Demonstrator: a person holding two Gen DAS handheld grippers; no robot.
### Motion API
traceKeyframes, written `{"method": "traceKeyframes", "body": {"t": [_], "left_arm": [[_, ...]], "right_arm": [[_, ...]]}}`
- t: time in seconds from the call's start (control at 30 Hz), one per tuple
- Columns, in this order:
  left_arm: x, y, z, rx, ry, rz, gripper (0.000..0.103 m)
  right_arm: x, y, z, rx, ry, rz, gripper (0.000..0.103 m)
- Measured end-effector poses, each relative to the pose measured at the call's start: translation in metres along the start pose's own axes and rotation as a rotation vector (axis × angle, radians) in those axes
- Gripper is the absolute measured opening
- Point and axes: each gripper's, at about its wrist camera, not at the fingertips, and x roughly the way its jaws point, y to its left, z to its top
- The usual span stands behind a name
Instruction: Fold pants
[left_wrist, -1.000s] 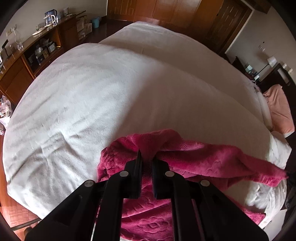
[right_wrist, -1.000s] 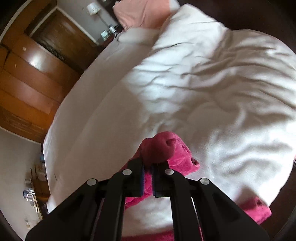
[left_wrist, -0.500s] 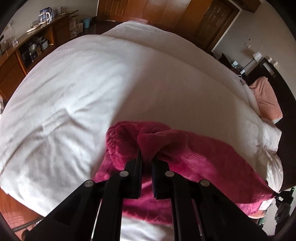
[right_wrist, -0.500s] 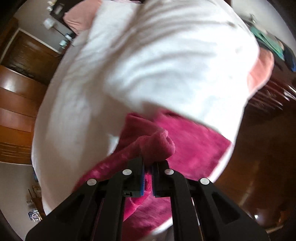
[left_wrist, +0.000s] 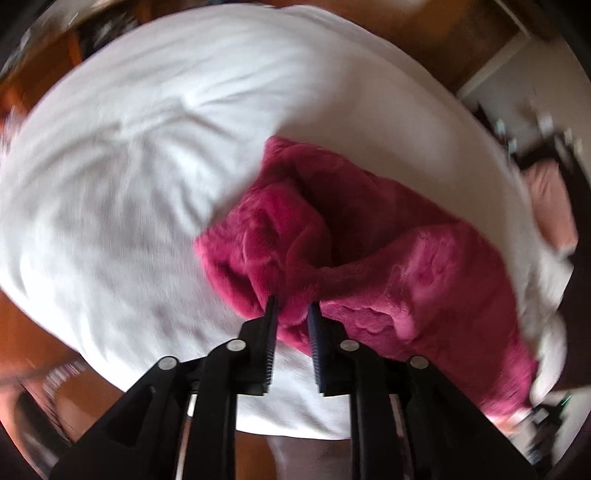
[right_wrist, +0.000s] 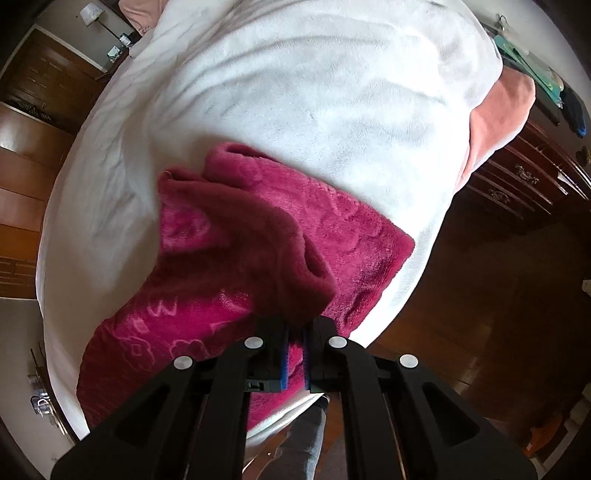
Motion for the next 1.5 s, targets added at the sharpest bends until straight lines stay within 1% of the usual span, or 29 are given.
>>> {"method": "traceKeyframes", "body": {"t": [0.03,0.07,0.1,0.17,0.23,0.27,0.3,0.4,0.47,0.5,0.57,0.7,0.73,0.77,0.8,0.83,0.87,0.93,1.03,1.1,1.13,1.17,1.2,1.27,1.37,1.43,1.5], "left_arm": [[0.000,0.007,-0.004,-0.048,-0.004,-0.027,0.033],[-0.001,0.016,-0.008,-0.106,-0.015,-0.061,0.041],[-0.001,0.024,-0.013,-0.168,-0.031,-0.095,0.044],[0.003,0.031,-0.020,-0.245,-0.029,-0.138,0.045],[0.007,0.032,-0.025,-0.300,-0.032,-0.178,0.047],[0.009,0.032,-0.025,-0.323,-0.033,-0.193,0.054],[0.013,0.033,-0.026,-0.369,-0.034,-0.219,0.059],[0.022,0.039,-0.027,-0.499,-0.046,-0.279,0.062],[0.031,0.038,-0.024,-0.562,-0.043,-0.293,0.064],[0.035,0.038,-0.023,-0.573,-0.038,-0.296,0.065],[0.046,0.036,-0.020,-0.597,-0.016,-0.284,0.067],[0.064,0.033,-0.014,-0.662,0.017,-0.259,0.067],[0.068,0.033,-0.013,-0.674,0.018,-0.262,0.065],[0.070,0.032,-0.010,-0.688,0.020,-0.257,0.049],[0.073,0.032,-0.008,-0.702,0.026,-0.256,0.018],[0.074,0.031,-0.005,-0.726,0.038,-0.260,0.015],[0.074,0.031,-0.003,-0.742,0.034,-0.264,0.013],[0.066,0.025,0.011,-0.734,0.009,-0.265,0.011],[0.047,0.008,0.044,-0.694,-0.028,-0.286,0.010],[0.029,-0.012,0.076,-0.639,-0.063,-0.293,0.009],[0.021,-0.022,0.088,-0.609,-0.082,-0.304,0.009],[0.008,-0.038,0.107,-0.553,-0.113,-0.312,0.009],[0.000,-0.050,0.119,-0.509,-0.130,-0.310,0.009],[-0.019,-0.076,0.143,-0.407,-0.160,-0.311,0.009],[-0.030,-0.091,0.155,-0.318,-0.175,-0.301,0.009],[-0.027,-0.085,0.147,-0.273,-0.169,-0.269,0.009],[-0.013,-0.072,0.127,-0.281,-0.134,-0.244,0.009]], "right_arm": [[0.002,0.001,0.002,-0.003,0.002,0.000,0.005],[0.004,0.001,0.004,-0.007,0.003,0.000,0.005],[0.004,0.000,0.004,-0.013,0.004,0.000,0.005],[0.007,0.001,0.005,-0.025,0.007,-0.002,0.005],[0.009,0.002,0.007,-0.033,0.008,0.002,0.005],[0.010,0.002,0.008,-0.033,0.009,0.004,0.005],[0.010,0.001,0.009,-0.033,0.012,0.006,0.005],[0.009,0.002,0.011,-0.033,0.015,0.004,0.005],[0.008,0.002,0.014,-0.039,0.008,-0.003,0.005],[0.008,0.003,0.015,-0.040,0.005,-0.006,0.005],[0.005,0.005,0.019,-0.036,-0.015,-0.019,0.005],[-0.009,0.015,0.023,-0.054,-0.065,-0.040,0.005],[-0.013,0.019,0.023,-0.063,-0.079,-0.041,0.005],[-0.017,0.024,0.023,-0.073,-0.091,-0.041,0.005],[-0.020,0.028,0.024,-0.080,-0.101,-0.043,0.005],[-0.022,0.032,0.025,-0.085,-0.108,-0.044,0.005],[-0.023,0.035,0.026,-0.087,-0.112,-0.043,0.005],[-0.028,0.044,0.031,-0.079,-0.126,-0.032,0.005],[-0.036,0.058,0.042,-0.054,-0.147,0.003,0.005],[-0.044,0.071,0.050,-0.056,-0.167,0.023,0.005],[-0.049,0.083,0.055,-0.063,-0.182,0.038,0.005],[-0.056,0.093,0.059,-0.071,-0.201,0.053,0.005],[-0.064,0.102,0.062,-0.077,-0.222,0.064,0.005],[-0.078,0.109,0.065,-0.082,-0.256,0.076,0.005],[-0.091,0.104,0.062,-0.090,-0.279,0.062,0.005],[-0.088,0.087,0.054,-0.078,-0.254,0.041,0.005],[-0.076,0.068,0.044,-0.054,-0.220,0.004,0.005]]}}
